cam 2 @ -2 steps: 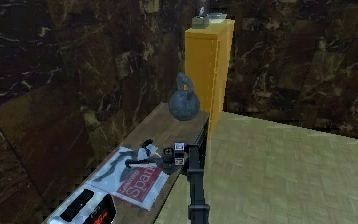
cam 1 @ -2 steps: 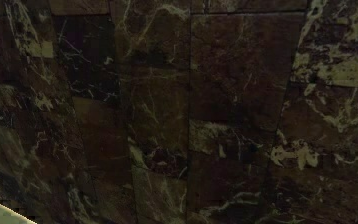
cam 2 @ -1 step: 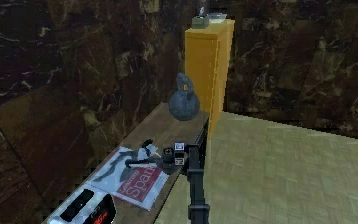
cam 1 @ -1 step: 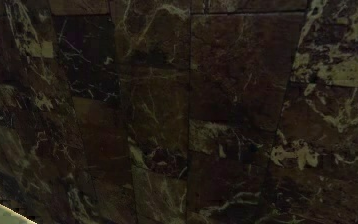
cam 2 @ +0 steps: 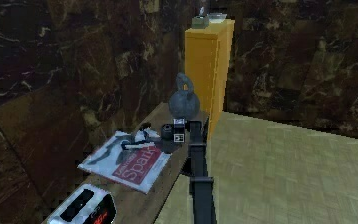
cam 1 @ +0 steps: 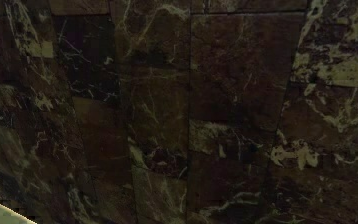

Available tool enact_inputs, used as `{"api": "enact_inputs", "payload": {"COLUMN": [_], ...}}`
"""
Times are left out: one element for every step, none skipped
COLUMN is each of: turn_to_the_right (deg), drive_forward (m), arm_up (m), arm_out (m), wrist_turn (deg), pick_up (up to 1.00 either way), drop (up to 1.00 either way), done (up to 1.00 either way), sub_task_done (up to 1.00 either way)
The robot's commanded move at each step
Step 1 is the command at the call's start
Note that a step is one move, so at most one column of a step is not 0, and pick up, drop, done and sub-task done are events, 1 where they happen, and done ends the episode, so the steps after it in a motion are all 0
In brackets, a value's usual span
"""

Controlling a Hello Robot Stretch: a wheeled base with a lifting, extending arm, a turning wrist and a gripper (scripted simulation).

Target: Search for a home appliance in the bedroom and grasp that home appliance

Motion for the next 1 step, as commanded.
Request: {"api": "enact_inputs", "payload": {"turn_to_the_right": [0.0], "drive_forward": [0.0], "arm_up": [0.0], "arm_out": [0.0], "wrist_turn": [0.0], "pick_up": [0.0], "drop": [0.0], "done": [1.0], "sub_task_done": [0.0]}}
